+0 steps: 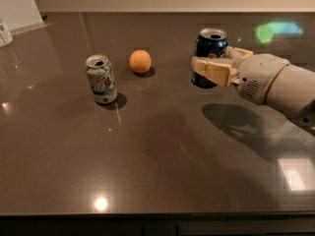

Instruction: Place pepsi can upright

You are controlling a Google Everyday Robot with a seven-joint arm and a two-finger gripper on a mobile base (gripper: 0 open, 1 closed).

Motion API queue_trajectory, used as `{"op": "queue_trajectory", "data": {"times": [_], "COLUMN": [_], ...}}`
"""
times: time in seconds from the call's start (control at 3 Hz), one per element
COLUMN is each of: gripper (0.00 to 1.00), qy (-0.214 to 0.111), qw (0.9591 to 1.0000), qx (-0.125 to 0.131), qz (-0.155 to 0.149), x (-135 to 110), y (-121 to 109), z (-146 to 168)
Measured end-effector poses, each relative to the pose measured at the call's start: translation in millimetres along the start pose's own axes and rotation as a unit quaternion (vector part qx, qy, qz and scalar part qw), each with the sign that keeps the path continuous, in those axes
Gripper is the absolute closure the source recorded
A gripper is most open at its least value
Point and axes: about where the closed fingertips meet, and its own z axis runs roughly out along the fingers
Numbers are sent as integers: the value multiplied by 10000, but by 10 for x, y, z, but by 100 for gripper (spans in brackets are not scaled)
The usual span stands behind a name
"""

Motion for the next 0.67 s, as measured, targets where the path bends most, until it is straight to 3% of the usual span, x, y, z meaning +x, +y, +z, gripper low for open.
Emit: {"op": "queue_trajectory", "data": {"times": [0.67], "gripper": [100], "qy": [151], "qw": [9997], "qx": [-117], "qz": [-132], "x": [-218], "y": [244], "z": [11]}}
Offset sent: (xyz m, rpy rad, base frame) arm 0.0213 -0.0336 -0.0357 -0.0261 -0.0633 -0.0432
